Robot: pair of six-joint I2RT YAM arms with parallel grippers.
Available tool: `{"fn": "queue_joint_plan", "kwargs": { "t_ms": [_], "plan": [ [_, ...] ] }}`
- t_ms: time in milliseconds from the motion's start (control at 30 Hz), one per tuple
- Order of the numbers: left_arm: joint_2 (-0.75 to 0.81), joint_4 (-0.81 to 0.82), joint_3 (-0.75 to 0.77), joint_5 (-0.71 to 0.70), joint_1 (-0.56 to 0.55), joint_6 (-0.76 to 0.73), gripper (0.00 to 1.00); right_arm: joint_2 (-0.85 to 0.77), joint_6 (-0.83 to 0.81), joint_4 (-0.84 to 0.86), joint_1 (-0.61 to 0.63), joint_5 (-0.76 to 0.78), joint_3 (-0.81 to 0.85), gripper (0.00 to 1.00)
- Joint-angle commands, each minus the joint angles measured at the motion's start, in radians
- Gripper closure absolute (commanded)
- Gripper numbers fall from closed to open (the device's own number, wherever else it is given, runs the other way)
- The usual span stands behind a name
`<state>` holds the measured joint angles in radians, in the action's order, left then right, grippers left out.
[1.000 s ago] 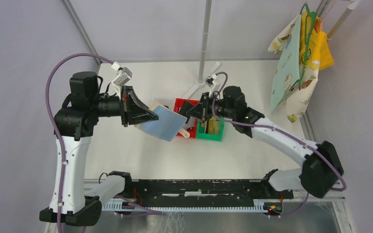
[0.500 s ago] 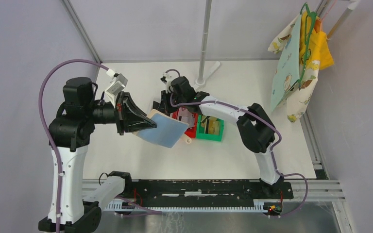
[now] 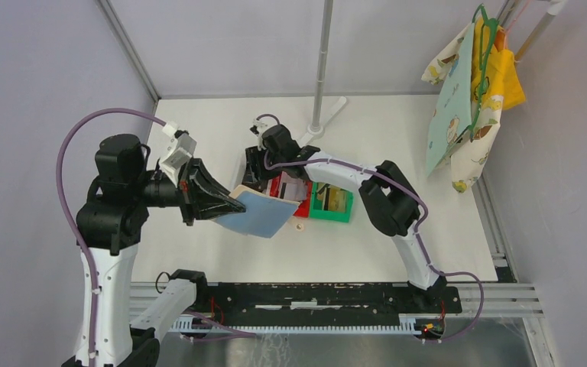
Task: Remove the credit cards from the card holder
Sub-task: Place the credit card in the storage box, then place the card holder at the center of the board.
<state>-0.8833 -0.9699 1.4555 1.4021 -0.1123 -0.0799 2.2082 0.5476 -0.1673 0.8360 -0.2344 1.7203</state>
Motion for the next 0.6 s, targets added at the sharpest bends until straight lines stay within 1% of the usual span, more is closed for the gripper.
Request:
{"fn": "queue_joint_plan", "kwargs": {
  "t_ms": [0,100,167,267,367,433,567],
  "plan": [
    [0.061,0.046,-0.012,0.025,0.006,-0.139,0.98,-0.127,-0.036,0.053,0.006,0.059,0.015,0.37],
    [0.075,0.048,-0.021,0.021,0.006,-0.193,0.98,-0.234,-0.056,0.061,0.006,0.063,-0.010,0.27],
    [0.081,0.034,-0.028,0.014,0.006,-0.243,0.98,-0.320,-0.069,0.076,0.006,0.055,-0.052,0.24],
    [0.091,0.002,-0.044,-0.025,0.006,-0.346,0.98,-0.463,-0.077,0.128,0.006,0.009,-0.157,0.22],
    [0.088,-0.087,-0.067,-0.095,0.006,-0.500,0.98,-0.603,-0.085,0.159,0.005,-0.019,-0.297,0.19],
    [0.063,-0.145,-0.087,-0.137,0.005,-0.569,0.98,-0.707,-0.084,0.213,-0.003,-0.029,-0.397,0.19],
    [-0.044,-0.324,-0.137,-0.246,0.005,-0.740,0.96,-0.854,-0.090,0.191,-0.041,0.002,-0.533,0.18]
  ]
}}
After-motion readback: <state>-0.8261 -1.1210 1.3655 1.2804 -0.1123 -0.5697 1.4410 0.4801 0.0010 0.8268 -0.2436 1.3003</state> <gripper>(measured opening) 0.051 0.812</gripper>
